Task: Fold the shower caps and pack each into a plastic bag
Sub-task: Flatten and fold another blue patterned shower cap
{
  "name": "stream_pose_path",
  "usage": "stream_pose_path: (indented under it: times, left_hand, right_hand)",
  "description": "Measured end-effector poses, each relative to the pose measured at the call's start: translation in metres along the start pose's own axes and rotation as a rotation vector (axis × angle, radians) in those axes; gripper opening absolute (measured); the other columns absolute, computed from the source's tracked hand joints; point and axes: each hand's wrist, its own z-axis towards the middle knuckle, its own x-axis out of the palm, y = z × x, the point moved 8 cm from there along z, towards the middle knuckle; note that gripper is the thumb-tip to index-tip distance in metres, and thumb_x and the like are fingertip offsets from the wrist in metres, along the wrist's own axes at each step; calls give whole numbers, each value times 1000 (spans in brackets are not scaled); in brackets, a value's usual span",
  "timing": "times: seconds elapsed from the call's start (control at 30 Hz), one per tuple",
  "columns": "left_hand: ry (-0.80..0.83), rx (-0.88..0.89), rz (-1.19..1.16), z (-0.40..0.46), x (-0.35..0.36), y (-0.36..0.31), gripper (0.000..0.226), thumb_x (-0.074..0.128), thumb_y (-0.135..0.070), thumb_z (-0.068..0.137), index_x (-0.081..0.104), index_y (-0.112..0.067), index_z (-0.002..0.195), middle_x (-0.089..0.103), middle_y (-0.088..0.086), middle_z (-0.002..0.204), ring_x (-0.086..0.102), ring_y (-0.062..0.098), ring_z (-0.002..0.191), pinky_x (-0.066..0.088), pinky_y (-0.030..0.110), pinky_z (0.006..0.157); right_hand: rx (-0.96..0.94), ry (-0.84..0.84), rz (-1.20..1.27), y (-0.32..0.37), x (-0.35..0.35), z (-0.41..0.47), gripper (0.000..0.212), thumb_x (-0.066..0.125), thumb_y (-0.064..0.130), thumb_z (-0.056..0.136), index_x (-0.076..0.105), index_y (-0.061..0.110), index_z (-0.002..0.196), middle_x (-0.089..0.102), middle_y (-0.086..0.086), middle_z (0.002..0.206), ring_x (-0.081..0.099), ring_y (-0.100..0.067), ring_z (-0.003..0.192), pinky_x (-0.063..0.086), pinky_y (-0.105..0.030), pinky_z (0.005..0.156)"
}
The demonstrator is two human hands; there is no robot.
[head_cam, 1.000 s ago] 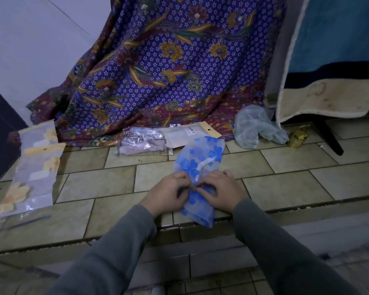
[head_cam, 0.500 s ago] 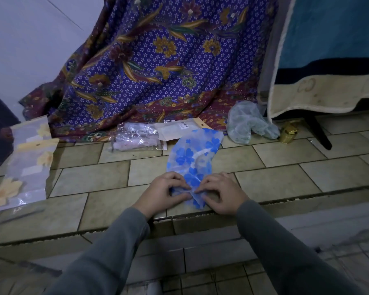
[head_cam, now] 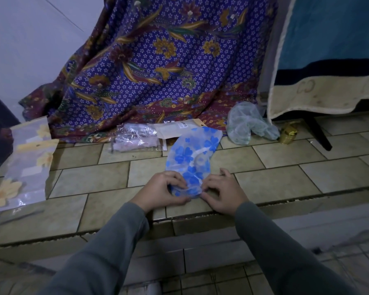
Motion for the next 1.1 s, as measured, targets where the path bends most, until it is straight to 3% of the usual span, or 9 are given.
stream_pose_path:
  times: [0.17,0.33,0.53,0.63,0.77,0.93,1.1]
  left_hand:
    - [-61,44,38,-5,1,-6,28,72,-41,75,77,-14,78,69,-6,85,65,8,87,52,30,82]
    - [10,52,93,-3,2,-3,30,74,-45,75,76,-15,81,66,-8,85,64,7,83,52,30,77]
    - [-40,13,197,-1,3,-3,35,57,-49,84,74,-19,81,70,-9,76,58,9,76,46,26,76]
    - [-75,-82,208,1,3,2,25,65,-43,82,75,-20,83,66,-8,71,56,10,76,44,24,73]
    - [-86,-136,204,3,2,4,11,73,-33,80,75,-23,83,59,-15,66,54,4,74,45,23,70]
    - [-65,-9,422,3,5,-9,23,57,-48,80,69,-28,77,64,-10,75,56,12,78,48,30,63]
    - [41,102,359,7,13,-14,18,57,-39,85,67,-26,93,63,-11,80,53,12,82,46,31,75]
  right_hand:
    - [28,-49,-124,-1,5,-4,32,58,58,75,67,27,76,65,13,82,61,-8,85,29,-41,102]
    - [102,-124,-115,-6,7,-3,41,47,52,86,67,20,69,62,3,66,56,-19,71,44,-36,75]
    - [251,-225,-201,-10,2,-12,41,44,52,88,64,21,71,65,6,72,56,-16,78,37,-33,71]
    - [328,-247,-199,-14,0,-15,34,51,50,90,66,22,77,66,6,77,54,-14,83,26,-31,73]
    - [384,-245,-185,-17,-1,-14,31,55,51,88,67,24,77,66,6,70,57,-15,82,24,-31,76]
    - [429,-246,-160,-18,-5,-15,21,61,51,82,51,33,86,54,9,64,52,-11,78,29,-32,76]
    - [133,-321,-415,7,-4,-12,7,71,35,76,68,31,81,60,10,81,47,-16,78,22,-31,69]
